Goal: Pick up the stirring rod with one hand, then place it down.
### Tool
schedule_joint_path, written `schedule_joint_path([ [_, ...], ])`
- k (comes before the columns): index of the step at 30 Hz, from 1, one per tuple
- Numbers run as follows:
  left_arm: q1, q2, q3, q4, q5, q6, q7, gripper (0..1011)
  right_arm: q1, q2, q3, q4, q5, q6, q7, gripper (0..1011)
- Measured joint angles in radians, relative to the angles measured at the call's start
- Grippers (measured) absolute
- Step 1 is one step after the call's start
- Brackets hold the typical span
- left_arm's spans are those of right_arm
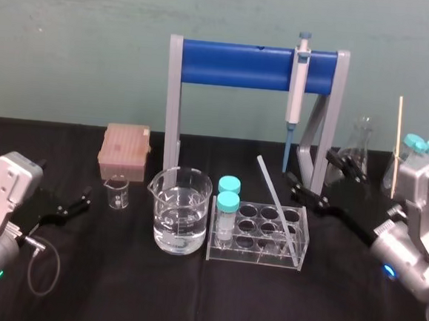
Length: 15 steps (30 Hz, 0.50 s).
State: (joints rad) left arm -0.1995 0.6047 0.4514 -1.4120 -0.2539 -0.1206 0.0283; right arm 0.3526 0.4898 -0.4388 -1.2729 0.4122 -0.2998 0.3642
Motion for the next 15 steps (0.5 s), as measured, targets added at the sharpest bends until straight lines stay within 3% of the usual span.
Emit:
schedule_joint_path([
  [15, 0.000, 0.000, 0.000, 0.000, 0.000, 0.000, 0.000, 1000, 0.154, -0.096, -0.037, 0.199, 0.042, 0.087, 0.217, 1000],
])
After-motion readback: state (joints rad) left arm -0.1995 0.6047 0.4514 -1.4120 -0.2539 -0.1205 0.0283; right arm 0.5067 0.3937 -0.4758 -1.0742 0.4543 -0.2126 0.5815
